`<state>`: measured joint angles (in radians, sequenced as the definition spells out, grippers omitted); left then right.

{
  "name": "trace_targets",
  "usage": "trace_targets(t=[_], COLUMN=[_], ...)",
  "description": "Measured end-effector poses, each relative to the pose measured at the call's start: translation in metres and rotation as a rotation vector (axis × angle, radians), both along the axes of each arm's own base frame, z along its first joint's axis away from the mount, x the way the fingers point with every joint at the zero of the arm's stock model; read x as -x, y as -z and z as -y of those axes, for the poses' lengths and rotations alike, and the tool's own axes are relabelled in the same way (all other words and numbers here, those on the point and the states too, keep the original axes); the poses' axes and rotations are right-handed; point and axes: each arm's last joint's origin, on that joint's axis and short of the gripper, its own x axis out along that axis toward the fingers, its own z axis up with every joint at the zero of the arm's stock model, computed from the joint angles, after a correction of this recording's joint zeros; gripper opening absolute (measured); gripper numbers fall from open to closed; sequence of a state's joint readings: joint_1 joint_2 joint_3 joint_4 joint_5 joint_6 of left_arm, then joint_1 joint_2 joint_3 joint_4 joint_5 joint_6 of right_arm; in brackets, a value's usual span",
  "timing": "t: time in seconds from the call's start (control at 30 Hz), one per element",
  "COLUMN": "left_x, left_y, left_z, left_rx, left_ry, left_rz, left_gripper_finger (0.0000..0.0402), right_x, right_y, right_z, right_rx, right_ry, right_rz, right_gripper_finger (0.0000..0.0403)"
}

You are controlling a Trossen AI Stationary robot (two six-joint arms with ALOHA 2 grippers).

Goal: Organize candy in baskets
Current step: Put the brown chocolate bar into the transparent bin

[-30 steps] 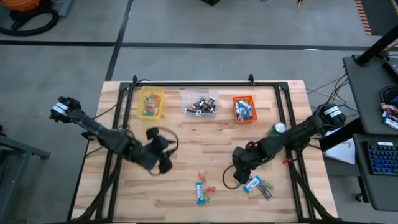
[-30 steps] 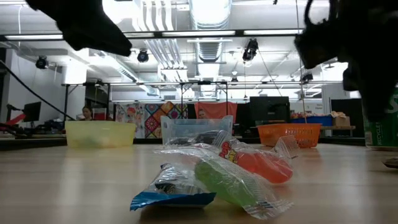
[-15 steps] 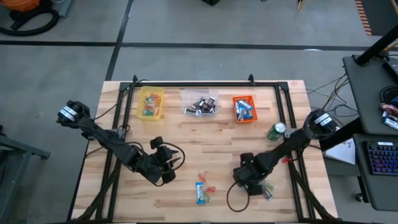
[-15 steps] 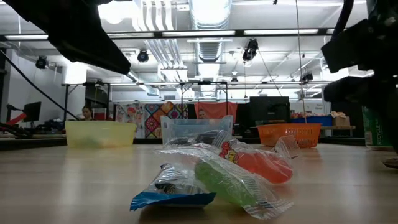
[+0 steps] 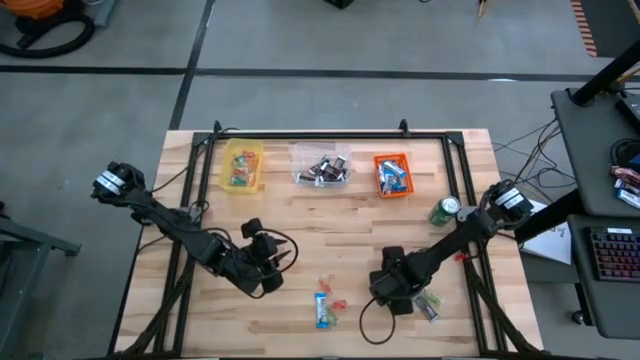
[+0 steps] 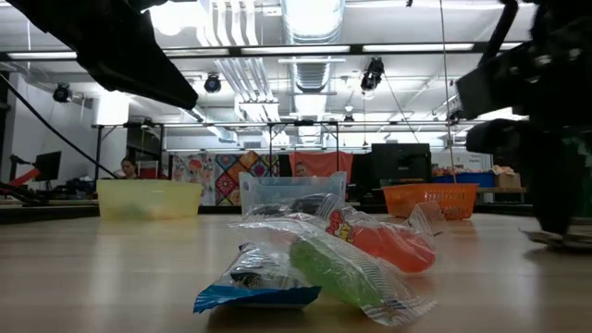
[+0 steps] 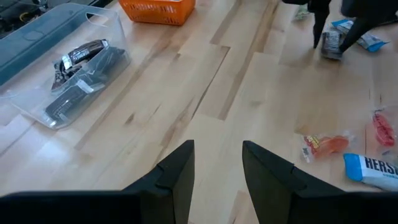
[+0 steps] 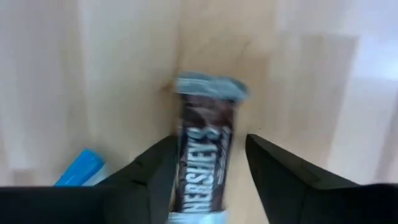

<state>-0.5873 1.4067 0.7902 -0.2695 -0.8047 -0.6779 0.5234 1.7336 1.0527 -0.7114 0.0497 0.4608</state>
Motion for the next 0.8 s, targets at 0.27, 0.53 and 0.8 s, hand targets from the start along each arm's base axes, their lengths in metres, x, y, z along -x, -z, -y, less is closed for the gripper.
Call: trace_targets(t=[0.27,0.53,0.8], left_x=[0.000,0.000,-0.002], left_y=[0.000,-0.001,-0.002], left_z=[0.000,0.000,0.001], left_rx=[0.003,0.007,0.028], left_ry=[-0.003,-0.003,-0.008], left_rz=[0.003,0.009,0.034], left_gripper_finger=[0.0118,0.0118,0.0118], right_x=[-0.009,-0.015,-0.026], right_y=[0.000,-0.003,-0.026], right_z=[0.002,0.005,0.008], right_rx=[-0.001,-0.016,-0.041], right_ry=[-0.025,-0.033,-0.086], right_rz=[0.091,0.146,0.340], right_gripper_finger=[0.0084,0.0014,0.0012])
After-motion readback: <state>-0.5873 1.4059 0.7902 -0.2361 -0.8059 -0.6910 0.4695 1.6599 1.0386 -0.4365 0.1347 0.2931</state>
